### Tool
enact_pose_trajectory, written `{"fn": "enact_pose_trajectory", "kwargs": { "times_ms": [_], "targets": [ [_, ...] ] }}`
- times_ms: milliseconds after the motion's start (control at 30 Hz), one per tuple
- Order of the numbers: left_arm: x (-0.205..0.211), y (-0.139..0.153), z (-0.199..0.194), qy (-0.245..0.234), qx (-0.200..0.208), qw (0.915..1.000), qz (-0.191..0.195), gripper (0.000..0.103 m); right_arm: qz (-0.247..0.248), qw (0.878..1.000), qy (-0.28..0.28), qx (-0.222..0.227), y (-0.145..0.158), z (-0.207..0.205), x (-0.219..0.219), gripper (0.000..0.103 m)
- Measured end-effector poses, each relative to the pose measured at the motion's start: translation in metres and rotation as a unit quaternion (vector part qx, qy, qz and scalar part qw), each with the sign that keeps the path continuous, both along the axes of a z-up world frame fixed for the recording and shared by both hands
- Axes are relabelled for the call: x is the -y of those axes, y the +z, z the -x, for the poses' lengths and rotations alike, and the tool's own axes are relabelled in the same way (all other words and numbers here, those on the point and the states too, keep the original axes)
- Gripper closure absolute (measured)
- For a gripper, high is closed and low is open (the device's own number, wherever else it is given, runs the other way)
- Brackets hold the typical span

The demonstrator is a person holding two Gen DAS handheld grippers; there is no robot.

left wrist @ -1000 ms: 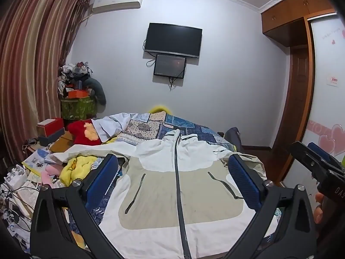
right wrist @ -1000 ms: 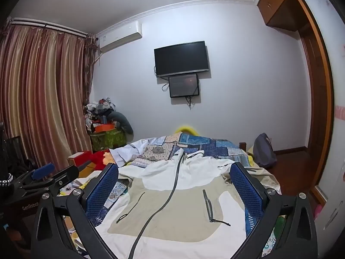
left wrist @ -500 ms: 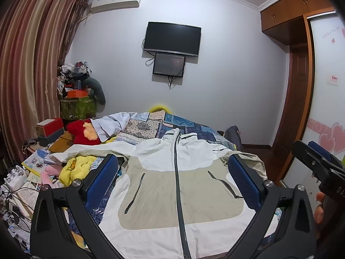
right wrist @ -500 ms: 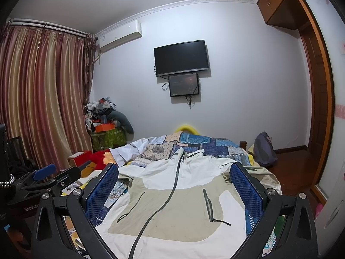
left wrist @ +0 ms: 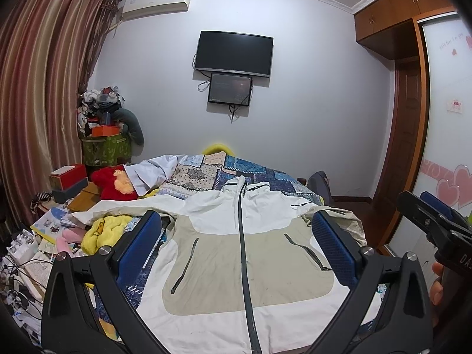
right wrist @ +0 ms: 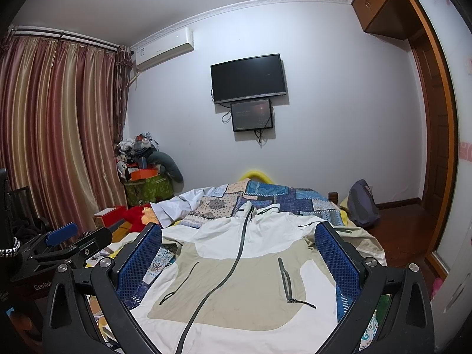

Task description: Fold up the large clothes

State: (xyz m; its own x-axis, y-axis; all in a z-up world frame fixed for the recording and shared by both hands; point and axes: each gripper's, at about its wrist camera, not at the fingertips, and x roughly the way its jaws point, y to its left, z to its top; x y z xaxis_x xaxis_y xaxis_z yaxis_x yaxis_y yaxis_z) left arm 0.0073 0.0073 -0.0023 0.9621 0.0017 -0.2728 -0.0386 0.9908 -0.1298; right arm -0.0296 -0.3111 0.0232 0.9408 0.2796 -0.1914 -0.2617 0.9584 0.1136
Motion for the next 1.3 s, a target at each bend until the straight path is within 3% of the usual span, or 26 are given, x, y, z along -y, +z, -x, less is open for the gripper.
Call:
{"fn": "enact_pose_trajectory", "kwargs": {
  "times_ms": [1300],
  "targets": [
    [-0.008, -0.006, -0.006, 0.007, -0.013, 0.9999, -0.004, 0.0, -0.002, 1.0, -0.002, -0.013, -0.011, -0.004, -0.006, 0.0]
  ]
}}
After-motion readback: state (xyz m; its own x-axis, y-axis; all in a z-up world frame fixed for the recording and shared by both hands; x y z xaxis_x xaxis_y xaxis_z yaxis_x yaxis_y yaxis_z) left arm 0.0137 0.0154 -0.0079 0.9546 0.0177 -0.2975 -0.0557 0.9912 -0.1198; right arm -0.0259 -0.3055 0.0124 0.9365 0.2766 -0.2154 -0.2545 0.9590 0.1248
